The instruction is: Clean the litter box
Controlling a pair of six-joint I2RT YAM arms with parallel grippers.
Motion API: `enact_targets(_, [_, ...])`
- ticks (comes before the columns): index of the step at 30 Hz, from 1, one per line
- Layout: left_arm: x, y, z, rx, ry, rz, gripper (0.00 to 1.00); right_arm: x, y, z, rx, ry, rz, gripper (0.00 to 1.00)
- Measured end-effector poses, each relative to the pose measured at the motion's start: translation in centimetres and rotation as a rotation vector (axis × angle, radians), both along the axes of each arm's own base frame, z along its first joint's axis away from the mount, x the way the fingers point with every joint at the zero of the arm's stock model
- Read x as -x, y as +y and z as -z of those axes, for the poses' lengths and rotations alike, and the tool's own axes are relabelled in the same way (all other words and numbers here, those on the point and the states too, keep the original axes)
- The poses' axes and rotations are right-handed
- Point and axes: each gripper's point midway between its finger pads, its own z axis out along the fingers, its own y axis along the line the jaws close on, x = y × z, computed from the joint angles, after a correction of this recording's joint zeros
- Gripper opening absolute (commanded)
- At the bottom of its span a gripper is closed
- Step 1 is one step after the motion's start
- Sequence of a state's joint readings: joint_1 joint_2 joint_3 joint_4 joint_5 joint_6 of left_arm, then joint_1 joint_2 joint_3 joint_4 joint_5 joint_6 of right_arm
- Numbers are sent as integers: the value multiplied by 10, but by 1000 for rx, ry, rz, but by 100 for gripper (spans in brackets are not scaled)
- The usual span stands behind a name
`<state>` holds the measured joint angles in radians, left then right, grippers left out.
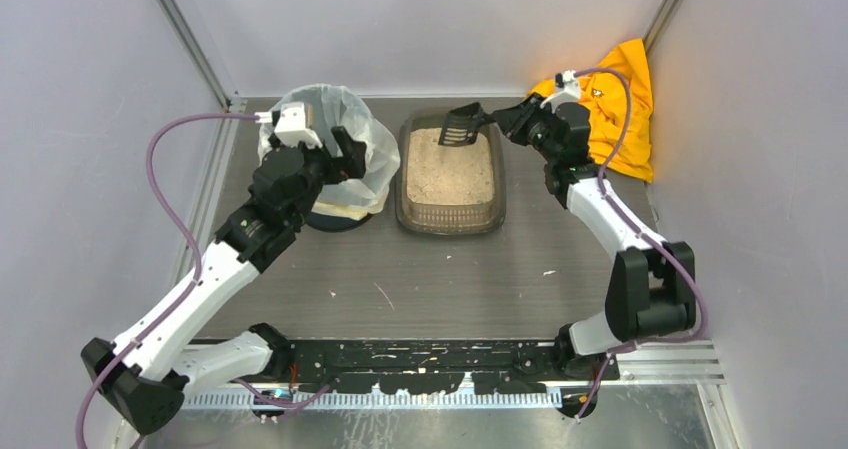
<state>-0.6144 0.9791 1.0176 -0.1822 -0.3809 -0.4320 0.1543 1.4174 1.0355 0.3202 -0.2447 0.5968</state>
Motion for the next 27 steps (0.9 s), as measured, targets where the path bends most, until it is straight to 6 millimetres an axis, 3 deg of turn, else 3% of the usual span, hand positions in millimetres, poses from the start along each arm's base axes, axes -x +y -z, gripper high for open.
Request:
enact_targets(3, [-26, 1, -15, -47, -43, -51, 91, -14, 5, 36, 17, 85, -23, 1])
enact_targets(6, [-69, 12, -19, -54, -43, -116, 89, -28, 9, 58, 25, 122, -41, 1])
enact_targets(11, [-129, 41, -24, -25, -60, -217, 88, -34, 20, 67, 1, 111, -99, 1])
enact_targets(15, [-161, 30, -49, -22, -116, -201, 94, -31, 28, 67, -32, 124, -142, 1])
enact_targets(18, [-175, 21, -62, -35, -134, -175, 95, -27, 27, 74, -9, 185, -145, 1])
enact_targets(22, [-172, 18, -60, -65, -122, -145, 91, -15, 23, 78, 25, 293, -138, 1])
enact_targets(25, [-167, 16, -53, -88, -128, -117, 85, -11, 21, 71, 32, 345, -128, 1])
enact_targets(27, [-160, 19, -37, -97, -137, -112, 83, -11, 18, 63, 40, 364, -114, 1])
